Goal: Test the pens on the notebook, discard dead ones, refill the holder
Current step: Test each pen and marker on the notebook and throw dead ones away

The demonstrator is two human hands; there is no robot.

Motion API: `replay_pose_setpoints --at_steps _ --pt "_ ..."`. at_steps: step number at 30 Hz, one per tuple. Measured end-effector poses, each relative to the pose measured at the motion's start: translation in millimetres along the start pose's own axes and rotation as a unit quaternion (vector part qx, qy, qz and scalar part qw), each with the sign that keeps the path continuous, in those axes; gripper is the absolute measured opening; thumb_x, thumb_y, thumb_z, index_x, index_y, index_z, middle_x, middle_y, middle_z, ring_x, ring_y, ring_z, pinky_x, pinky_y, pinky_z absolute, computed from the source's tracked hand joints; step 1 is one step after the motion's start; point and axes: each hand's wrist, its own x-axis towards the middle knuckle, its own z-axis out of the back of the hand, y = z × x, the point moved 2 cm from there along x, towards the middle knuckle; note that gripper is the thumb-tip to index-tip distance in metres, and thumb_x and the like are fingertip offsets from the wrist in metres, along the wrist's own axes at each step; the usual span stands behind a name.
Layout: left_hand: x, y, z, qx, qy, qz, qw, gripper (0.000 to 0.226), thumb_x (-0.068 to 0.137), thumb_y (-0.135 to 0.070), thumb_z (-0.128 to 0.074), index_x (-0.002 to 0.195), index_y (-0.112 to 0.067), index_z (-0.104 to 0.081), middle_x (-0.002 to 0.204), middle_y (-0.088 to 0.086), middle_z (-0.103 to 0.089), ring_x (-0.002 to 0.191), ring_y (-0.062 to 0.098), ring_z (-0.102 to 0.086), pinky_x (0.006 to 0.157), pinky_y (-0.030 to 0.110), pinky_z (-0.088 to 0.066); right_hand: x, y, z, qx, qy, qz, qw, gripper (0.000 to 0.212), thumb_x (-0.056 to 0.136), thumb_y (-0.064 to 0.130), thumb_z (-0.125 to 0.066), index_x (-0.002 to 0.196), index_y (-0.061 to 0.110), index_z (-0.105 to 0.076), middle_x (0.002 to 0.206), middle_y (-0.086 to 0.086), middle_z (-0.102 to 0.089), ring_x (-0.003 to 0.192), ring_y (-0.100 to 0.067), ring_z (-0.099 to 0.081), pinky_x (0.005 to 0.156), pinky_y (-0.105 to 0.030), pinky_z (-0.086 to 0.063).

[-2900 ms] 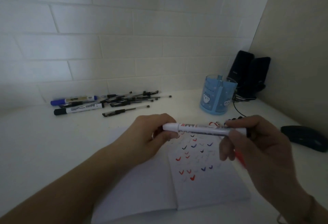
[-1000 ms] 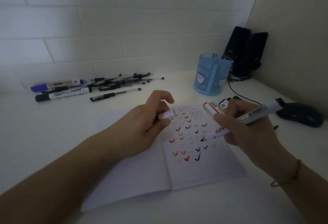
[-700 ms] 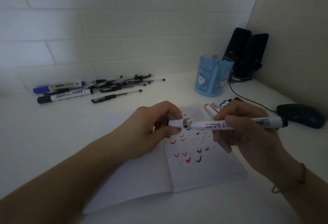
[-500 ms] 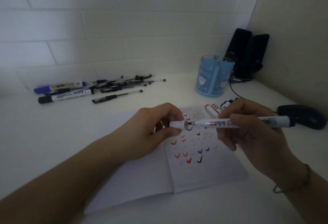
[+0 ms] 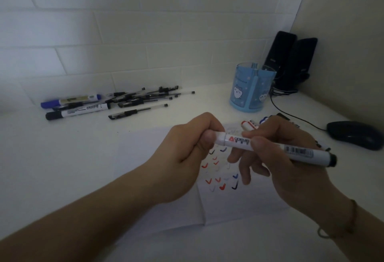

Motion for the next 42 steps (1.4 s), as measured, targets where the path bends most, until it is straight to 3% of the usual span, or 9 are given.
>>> replay_pose_setpoints --at_steps 5,11,14,19,22,26,30,34,42 --pt "-3 -2 0 0.004 0.02 -0.01 1.0 0.032 0.101 -0.03 -0.031 0.09 -0.011 -0.053 0.057 -0.003 -0.042 0.048 0.014 -0.035 0.046 0.027 -0.031 -1 -3 -3 -0.014 -0.002 0.023 1.0 0.018 0.082 0.017 -0.053 0.072 0.003 -0.05 0.07 -0.006 -0.071 0.049 -0.023 -0.063 0.049 -0.015 -0.046" --pt "11 3 7 -0.038 0.062 0.046 0.996 0.035 0.097 -0.04 -0.034 0.104 -0.014 -0.055 0.068 -0.009 -0.053 0.059 0.007 -0.05 0.056 0.023 -0.041 4 5 2 -0.096 -0.009 0.021 0.995 0.02 0.082 0.035 -0.066 0.085 0.016 -0.061 0.069 0.004 -0.07 0.054 -0.019 -0.065 0.049 -0.028 -0.054" --pt "16 11 21 0.085 0.009 0.082 0.993 0.051 0.09 -0.059 -0.031 0.13 -0.029 -0.042 0.102 -0.012 -0.062 0.088 0.006 -0.062 0.073 0.021 -0.048 7 12 17 -0.066 -0.044 -0.027 0.996 0.022 0.075 0.03 -0.072 0.09 0.017 -0.062 0.074 -0.001 -0.073 0.058 -0.016 -0.066 0.051 -0.028 -0.055" --pt "6 55 46 0.316 -0.024 0.164 0.934 0.043 0.09 -0.057 -0.043 0.121 -0.028 -0.054 0.113 -0.011 -0.058 0.101 0.01 -0.056 0.087 0.031 -0.046 15 12 65 -0.048 -0.111 -0.079 0.99 0.031 0.096 -0.001 -0.04 0.11 0.017 -0.06 0.104 -0.005 -0.071 0.092 -0.026 -0.069 0.06 -0.035 -0.059" --pt "5 66 45 0.335 0.019 0.184 0.924 0.057 0.079 -0.068 -0.041 0.115 -0.028 -0.059 0.116 -0.008 -0.06 0.109 0.016 -0.055 0.096 0.036 -0.043 15 1 95 -0.089 -0.246 -0.126 0.957 0.026 0.099 0.012 -0.041 0.09 0.024 -0.062 0.094 -0.004 -0.066 0.075 -0.02 -0.067 0.06 -0.035 -0.055" --pt "2 61 30 0.351 0.123 0.181 0.91 0.078 0.065 -0.081 -0.037 0.129 -0.037 -0.048 0.134 -0.015 -0.049 0.126 0.013 -0.041 0.108 0.041 -0.034 13 -15 110 -0.513 -0.154 -0.149 0.831 0.015 0.09 0.017 -0.059 0.102 0.025 -0.055 0.094 -0.003 -0.064 0.067 -0.012 -0.063 0.054 -0.028 -0.052" --pt "-2 58 23 0.343 0.193 0.185 0.9 0.087 0.064 -0.081 -0.029 0.14 -0.04 -0.033 0.147 -0.017 -0.033 0.136 0.01 -0.027 0.114 0.04 -0.023 11 -19 99 -0.557 -0.082 -0.203 0.801 0.052 0.083 0.03 -0.068 0.126 0.035 -0.039 0.081 0.008 -0.063 0.062 -0.008 -0.059 0.057 -0.025 -0.047" --pt "-3 59 25 0.337 0.223 0.193 0.894 0.085 0.063 -0.078 -0.028 0.142 -0.045 -0.027 0.151 -0.018 -0.024 0.138 0.008 -0.018 0.115 0.038 -0.019 7 -28 94 -0.614 -0.066 -0.213 0.757 0.027 0.084 0.039 -0.062 0.11 0.033 -0.056 0.088 0.008 -0.063 0.074 -0.011 -0.054 0.065 -0.026 -0.041" --pt "-1 57 45 0.322 0.238 0.218 0.89 0.085 0.058 -0.084 -0.034 0.136 -0.049 -0.032 0.143 -0.027 -0.027 0.134 0.003 -0.02 0.112 0.036 -0.017 7 -41 98 -0.649 -0.06 -0.235 0.721 0.023 0.086 0.048 -0.055 0.104 0.034 -0.056 0.102 0.007 -0.058 0.088 -0.013 -0.052 0.077 -0.028 -0.044"
